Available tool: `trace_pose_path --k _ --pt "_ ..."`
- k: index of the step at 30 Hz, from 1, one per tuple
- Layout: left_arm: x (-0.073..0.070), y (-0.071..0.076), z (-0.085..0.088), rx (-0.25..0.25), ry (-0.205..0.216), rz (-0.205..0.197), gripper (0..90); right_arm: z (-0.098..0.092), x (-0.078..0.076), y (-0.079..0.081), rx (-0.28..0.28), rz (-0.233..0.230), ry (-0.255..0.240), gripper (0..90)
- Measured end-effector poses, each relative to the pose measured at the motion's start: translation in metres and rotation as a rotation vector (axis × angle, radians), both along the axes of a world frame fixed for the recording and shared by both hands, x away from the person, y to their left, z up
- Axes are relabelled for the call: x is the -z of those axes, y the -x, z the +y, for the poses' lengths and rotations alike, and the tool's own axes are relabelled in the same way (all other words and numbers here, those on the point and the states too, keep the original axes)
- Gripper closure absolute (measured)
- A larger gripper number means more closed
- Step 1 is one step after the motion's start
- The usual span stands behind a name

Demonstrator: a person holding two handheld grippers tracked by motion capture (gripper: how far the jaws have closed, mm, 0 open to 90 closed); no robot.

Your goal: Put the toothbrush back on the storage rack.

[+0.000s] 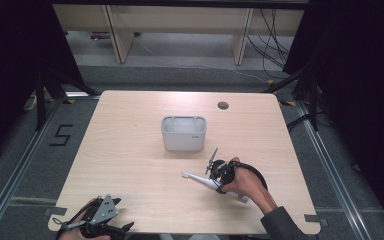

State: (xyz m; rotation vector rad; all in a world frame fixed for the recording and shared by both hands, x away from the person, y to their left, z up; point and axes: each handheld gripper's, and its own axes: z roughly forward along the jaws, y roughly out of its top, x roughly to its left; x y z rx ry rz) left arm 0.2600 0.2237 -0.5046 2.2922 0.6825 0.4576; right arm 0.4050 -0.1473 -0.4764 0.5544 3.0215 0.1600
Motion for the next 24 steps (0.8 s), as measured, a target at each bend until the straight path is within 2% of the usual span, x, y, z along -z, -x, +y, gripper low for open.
trace_pose_path --k 1,6,7,10,11,12,13,14,16,17,18,20,21,22,24 --pt "0.000 0.000 0.000 0.001 -0.004 0.007 15.7 0.001 -0.001 0.001 0.010 0.008 0.008 66.3" --pt "0.000 0.000 0.000 0.001 0.000 0.002 15.7 0.002 0.000 -0.001 -0.008 0.004 0.021 66.3" --pt "-0.002 -0.002 0.002 0.015 -0.031 0.001 15.7 0.003 0.000 0.000 0.005 0.008 0.023 66.3" --pt "-0.001 -0.001 0.000 0.002 -0.006 -0.003 15.7 0.003 0.000 0.000 0.012 0.005 0.027 66.4" --pt "0.000 0.000 0.000 -0.001 -0.001 0.000 15.7 0.003 0.000 0.000 -0.007 0.003 0.023 66.4" --pt "0.000 0.000 0.000 -0.003 0.003 0.010 15.7 0.004 -0.001 0.001 0.010 0.005 0.028 66.4" --pt "-0.001 -0.001 0.001 0.013 -0.018 0.006 15.7 0.003 0.000 0.002 0.005 -0.001 0.022 66.4" --pt "-0.001 -0.001 0.001 0.007 -0.013 0.005 15.7 0.003 -0.001 0.003 0.020 0.004 0.028 66.5" --pt "-0.001 -0.001 0.001 0.007 -0.008 0.000 15.7 0.002 -0.001 0.005 0.017 -0.008 0.020 66.5" --pt "-0.001 -0.001 0.001 0.007 -0.007 0.003 15.7 0.001 0.000 0.005 -0.003 -0.012 0.009 66.5" --pt "-0.001 -0.001 0.001 0.005 -0.011 0.003 15.7 0.001 -0.001 0.007 0.020 -0.006 0.012 66.5" --pt "0.000 -0.001 0.000 -0.004 -0.003 0.002 15.7 -0.001 -0.004 0.009 0.032 -0.002 0.000 66.6" --pt "-0.001 -0.001 0.001 0.008 -0.013 -0.001 15.7 -0.003 -0.007 0.010 0.030 -0.024 -0.006 66.6" --pt "-0.001 -0.001 0.001 0.006 -0.009 0.003 15.7 -0.003 -0.010 0.013 0.053 -0.027 -0.016 66.6" --pt "-0.001 -0.001 0.001 0.007 -0.012 0.005 15.7 -0.004 -0.014 0.015 0.053 -0.038 -0.036 66.6"
